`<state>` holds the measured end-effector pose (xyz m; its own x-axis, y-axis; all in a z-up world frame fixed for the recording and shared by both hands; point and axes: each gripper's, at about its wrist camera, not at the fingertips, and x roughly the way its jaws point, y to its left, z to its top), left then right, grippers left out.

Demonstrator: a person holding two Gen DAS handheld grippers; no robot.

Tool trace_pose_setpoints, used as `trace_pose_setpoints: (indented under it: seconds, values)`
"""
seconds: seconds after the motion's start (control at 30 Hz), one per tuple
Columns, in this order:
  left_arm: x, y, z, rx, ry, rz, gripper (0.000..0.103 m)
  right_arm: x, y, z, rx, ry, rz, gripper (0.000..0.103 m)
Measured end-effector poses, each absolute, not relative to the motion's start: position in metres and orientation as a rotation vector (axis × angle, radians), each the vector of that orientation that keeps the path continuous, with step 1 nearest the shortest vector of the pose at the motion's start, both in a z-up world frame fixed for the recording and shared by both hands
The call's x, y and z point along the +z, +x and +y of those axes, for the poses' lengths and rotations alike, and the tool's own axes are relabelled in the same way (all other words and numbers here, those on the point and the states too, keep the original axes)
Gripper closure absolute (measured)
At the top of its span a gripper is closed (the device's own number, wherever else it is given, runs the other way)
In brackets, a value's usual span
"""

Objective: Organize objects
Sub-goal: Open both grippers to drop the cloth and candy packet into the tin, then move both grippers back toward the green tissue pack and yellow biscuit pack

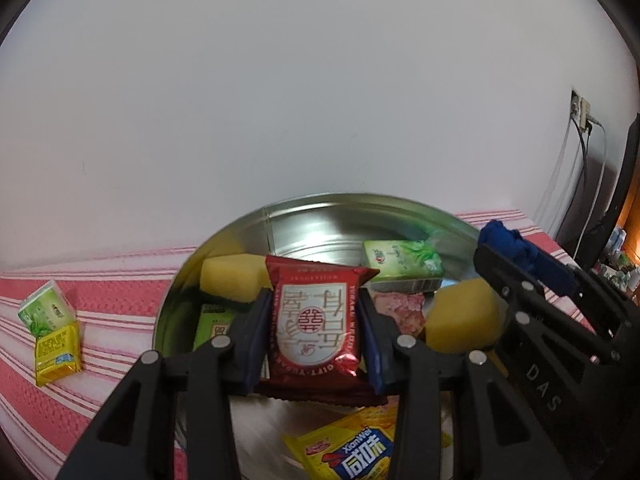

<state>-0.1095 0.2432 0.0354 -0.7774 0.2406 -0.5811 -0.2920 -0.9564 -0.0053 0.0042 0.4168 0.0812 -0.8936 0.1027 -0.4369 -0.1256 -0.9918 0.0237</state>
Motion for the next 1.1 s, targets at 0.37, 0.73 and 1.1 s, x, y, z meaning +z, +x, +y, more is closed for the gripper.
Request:
trace_pose_setpoints:
  seconds: [0.37, 0.73, 1.1]
  values:
    - [0.034, -0.11, 0.238, 2.733, -0.906, 0.093, 0.054, 0.066, -0.011, 0.427, 3.006, -0.754, 0.044, 0.061]
    - [0.056, -0.096, 0.195, 2.868, -0.833, -0.091, 0.0, 0.07, -0.002, 0.449, 3.043, -0.702, 0.317, 0.028]
    - [0.058, -0.081, 0.189, 2.916, -0.787, 0.03, 0.0, 0.071, 0.007, 0.432, 3.064, -0.569, 0.203, 0.028]
